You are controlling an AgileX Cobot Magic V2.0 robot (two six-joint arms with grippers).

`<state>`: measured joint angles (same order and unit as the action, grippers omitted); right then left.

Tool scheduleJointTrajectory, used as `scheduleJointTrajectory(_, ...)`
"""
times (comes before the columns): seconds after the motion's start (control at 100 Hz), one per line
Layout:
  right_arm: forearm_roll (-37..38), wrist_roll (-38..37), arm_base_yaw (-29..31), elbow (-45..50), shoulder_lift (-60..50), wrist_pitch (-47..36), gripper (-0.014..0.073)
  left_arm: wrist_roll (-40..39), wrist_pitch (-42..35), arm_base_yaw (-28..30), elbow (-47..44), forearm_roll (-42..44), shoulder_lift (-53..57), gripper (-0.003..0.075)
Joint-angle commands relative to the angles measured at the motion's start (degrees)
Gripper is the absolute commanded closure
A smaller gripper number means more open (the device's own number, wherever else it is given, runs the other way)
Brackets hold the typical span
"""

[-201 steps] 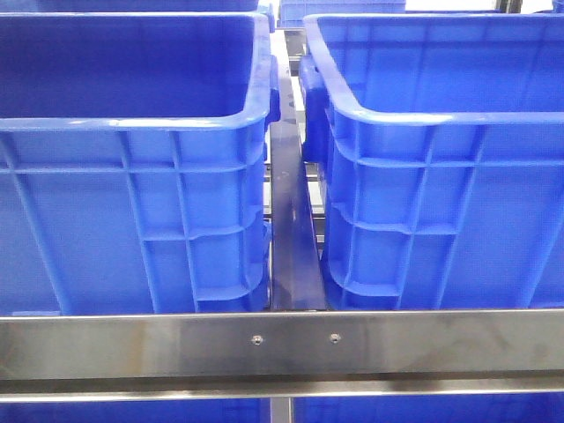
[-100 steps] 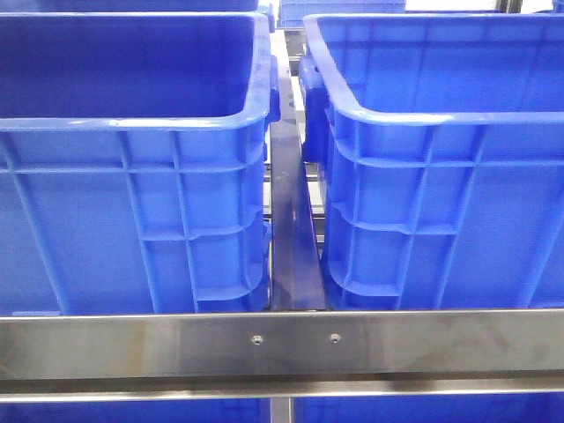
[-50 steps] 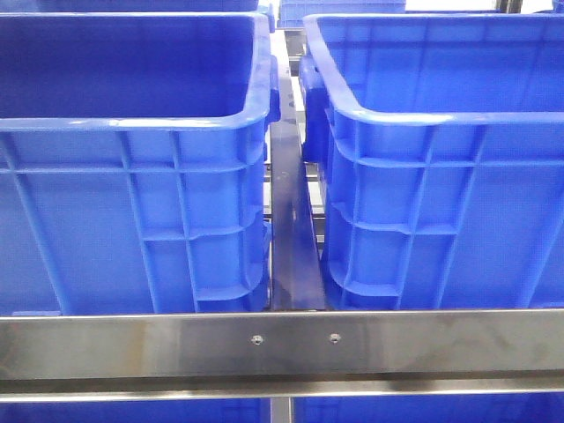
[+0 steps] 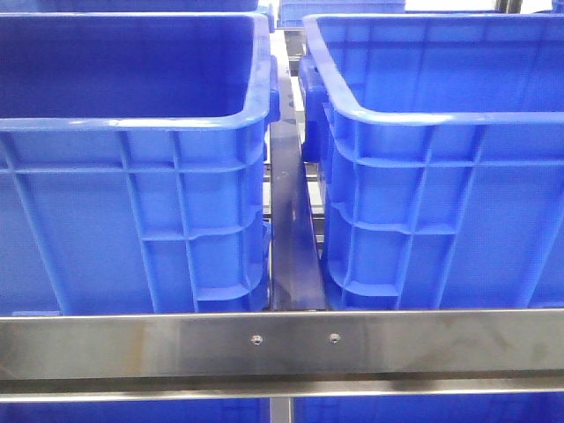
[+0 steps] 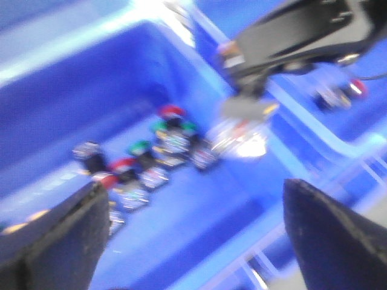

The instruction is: Pick red and yellow buttons and place in box

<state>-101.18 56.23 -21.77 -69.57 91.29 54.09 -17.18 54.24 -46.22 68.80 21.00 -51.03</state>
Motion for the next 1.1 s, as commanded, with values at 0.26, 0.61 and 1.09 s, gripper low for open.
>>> scheduleJointTrajectory(0.26,-4.6,1.0,7.9,-1.9,-2.5,7.5,0.0512,-12.0,-2.3,1.3,-4.6,12.5,3.0,0.0185)
scheduleJointTrajectory(0.61,-2.3,0.9,12.9,-1.9,-2.5,8.6,0.0512,-15.7,-7.0,17.3,-15.9,10.8,3.3,0.0185)
scheduleJointTrajectory(1.09,3.3,-1.7,26.2,-1.9,-2.5,9.7,0.0512,-17.8,-11.8,23.2,-24.9,8.9,19.3,0.0344)
